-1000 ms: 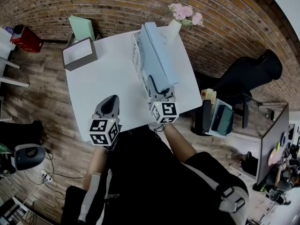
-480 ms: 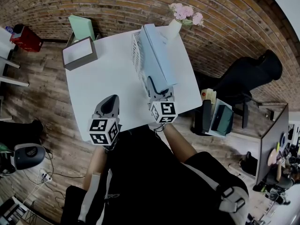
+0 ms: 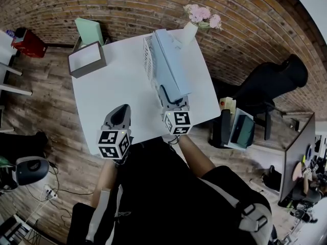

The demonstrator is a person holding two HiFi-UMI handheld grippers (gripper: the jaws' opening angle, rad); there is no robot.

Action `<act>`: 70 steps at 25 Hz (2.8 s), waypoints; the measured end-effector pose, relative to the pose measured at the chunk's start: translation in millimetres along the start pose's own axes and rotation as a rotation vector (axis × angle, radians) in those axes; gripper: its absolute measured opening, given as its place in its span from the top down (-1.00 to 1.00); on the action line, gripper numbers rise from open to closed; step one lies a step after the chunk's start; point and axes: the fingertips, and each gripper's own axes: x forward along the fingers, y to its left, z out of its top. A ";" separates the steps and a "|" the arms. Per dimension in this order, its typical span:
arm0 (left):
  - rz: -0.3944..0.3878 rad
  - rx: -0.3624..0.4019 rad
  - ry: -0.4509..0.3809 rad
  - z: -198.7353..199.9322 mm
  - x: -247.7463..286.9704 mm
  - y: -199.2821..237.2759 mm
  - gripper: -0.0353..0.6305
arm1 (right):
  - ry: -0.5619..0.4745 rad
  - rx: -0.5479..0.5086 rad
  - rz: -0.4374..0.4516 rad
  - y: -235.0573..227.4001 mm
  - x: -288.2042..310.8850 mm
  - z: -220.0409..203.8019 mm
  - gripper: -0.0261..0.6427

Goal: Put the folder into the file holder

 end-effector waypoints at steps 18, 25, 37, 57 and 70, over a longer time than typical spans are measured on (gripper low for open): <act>-0.008 0.002 0.001 -0.9 -1.8 -3.6 0.82 | 0.051 -0.012 0.010 2.4 2.2 -9.1 0.38; -0.011 0.005 0.000 -1.6 -3.5 -5.2 0.82 | 0.062 -0.018 0.016 5.1 2.1 -11.2 0.37; -0.013 -0.008 -0.011 -5.2 -10.9 -5.9 0.82 | 0.101 -0.041 0.042 14.0 0.8 -20.6 0.13; -0.100 -0.079 0.001 -43.0 -53.0 9.0 0.82 | 0.249 -0.065 -0.072 30.4 -68.3 -59.2 -0.10; -0.185 -0.043 0.075 -89.9 -50.2 -11.3 0.82 | 0.380 -0.072 -0.091 44.7 -143.7 -96.7 0.36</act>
